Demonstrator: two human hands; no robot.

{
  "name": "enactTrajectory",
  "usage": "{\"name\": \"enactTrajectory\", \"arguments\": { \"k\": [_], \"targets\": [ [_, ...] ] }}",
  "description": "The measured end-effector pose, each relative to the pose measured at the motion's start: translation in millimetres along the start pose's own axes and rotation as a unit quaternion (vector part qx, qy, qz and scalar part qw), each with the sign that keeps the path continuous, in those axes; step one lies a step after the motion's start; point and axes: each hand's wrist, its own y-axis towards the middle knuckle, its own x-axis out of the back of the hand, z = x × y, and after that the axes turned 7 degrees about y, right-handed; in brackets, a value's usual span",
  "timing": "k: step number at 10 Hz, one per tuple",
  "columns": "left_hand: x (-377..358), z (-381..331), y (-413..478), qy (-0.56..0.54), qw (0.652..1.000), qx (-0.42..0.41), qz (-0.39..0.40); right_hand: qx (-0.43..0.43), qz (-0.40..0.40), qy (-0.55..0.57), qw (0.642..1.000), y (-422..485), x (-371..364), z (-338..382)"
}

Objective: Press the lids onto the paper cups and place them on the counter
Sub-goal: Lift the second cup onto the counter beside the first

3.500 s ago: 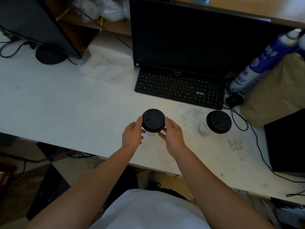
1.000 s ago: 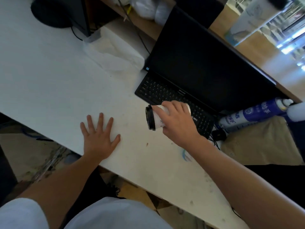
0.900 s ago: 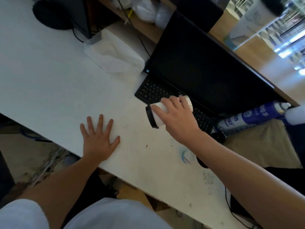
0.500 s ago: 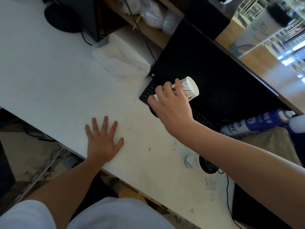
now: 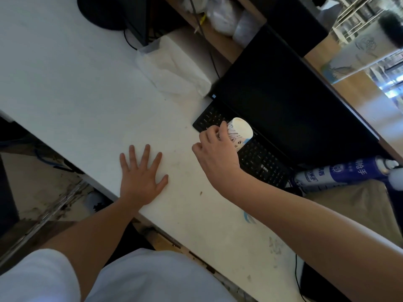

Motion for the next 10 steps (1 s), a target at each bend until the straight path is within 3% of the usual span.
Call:
{"name": "enactTrajectory", "arguments": {
  "k": [6, 7, 8, 9, 10],
  "targets": [
    [0.4, 0.0, 0.7, -0.005, 1.000, 0.000, -0.002, -0.007, -0.010, 0.038, 0.999, -6.3, 0.2, 0.2],
    [0.5, 0.0, 0.4, -0.004, 1.000, 0.000, 0.002, -0.023, -0.011, 0.099, 0.995, -8.4, -2.5, -0.5],
    [-0.1, 0.3, 0.5, -0.009, 1.000, -0.002, 0.003, -0.071, -0.026, 0.244, 0.967, -10.7, -12.3, -4.7],
    [-0.4, 0.2, 0.9, -0.008, 1.000, -0.002, 0.008, -0.122, -0.057, 0.404, 0.905, -15.6, -25.4, -8.8],
    [-0.9, 0.1, 0.5, -0.009, 1.000, -0.001, 0.011, -0.167, -0.085, 0.567, 0.802, -23.5, -31.7, -9.6]
  ]
}}
